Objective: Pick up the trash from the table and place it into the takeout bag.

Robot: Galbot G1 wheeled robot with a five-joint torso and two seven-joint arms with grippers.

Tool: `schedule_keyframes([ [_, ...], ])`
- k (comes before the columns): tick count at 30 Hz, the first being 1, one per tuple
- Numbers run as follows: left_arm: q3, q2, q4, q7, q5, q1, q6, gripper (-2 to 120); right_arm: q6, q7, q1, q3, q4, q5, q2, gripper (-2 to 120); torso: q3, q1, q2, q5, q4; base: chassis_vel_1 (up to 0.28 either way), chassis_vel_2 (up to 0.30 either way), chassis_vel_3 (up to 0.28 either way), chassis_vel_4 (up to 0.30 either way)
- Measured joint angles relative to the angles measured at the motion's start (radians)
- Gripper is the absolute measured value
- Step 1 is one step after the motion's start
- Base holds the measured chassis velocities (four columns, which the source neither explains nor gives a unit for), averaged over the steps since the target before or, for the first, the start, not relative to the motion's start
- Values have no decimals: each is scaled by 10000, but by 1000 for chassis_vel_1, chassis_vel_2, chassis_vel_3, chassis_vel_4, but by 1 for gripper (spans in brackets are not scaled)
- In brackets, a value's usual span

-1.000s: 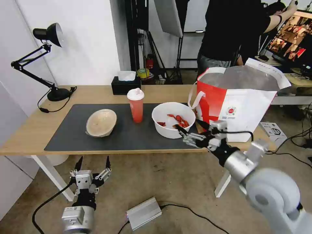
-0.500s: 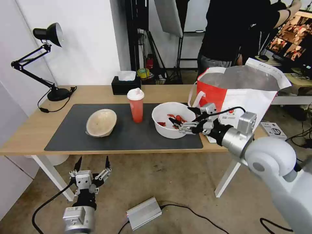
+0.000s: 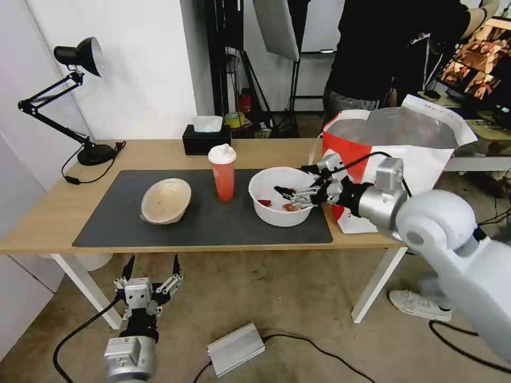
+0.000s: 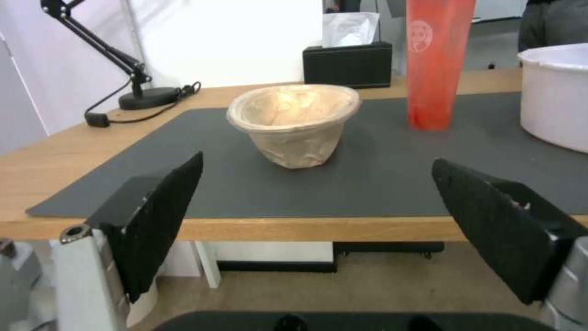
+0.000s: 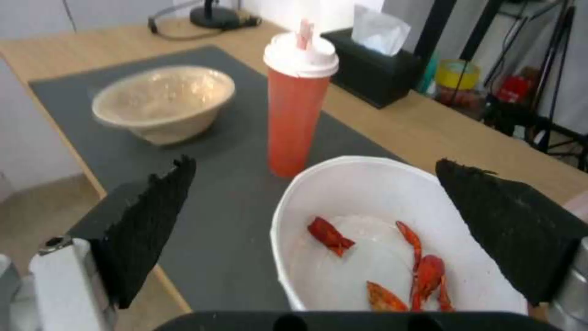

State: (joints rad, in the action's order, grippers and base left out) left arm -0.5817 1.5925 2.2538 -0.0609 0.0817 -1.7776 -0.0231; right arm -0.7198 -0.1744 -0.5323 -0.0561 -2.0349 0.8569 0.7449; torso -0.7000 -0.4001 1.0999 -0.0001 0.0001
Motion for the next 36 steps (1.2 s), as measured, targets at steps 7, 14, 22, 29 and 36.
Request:
schedule_keyframes([
  [7, -27, -2, -72, -3, -13, 78, 1, 100, -40, -288, 1129, 1494, 720, -23, -58, 100, 0, 0, 0, 0, -1, 0, 0, 0, 0],
  [14, -43, -4, -104, -7, -35, 105, 8, 100, -40, -356, 1925, 2744, 1113, -12, -105, 100, 0, 1, 0, 2, -3, 0, 0, 0, 0],
  [22, -86, -4, -108, -14, -62, 127, 9, 100, -39, -351, 3224, 4177, 1745, -11, 209, 100, 0, 1, 1, 0, -1, 0, 0, 0, 0],
  [29, -145, -6, -82, -17, -77, 123, 8, 100, -36, -257, 3672, 4830, 2380, -31, 567, 100, 0, 1, 1, 0, -1, 0, 0, 0, 0],
  [36, -150, -2, -77, -30, -80, 122, -12, 100, -35, 133, 3971, 5324, 2702, 87, 882, 99, 0, 1, 1, 0, 0, 0, 0, 0, 0],
])
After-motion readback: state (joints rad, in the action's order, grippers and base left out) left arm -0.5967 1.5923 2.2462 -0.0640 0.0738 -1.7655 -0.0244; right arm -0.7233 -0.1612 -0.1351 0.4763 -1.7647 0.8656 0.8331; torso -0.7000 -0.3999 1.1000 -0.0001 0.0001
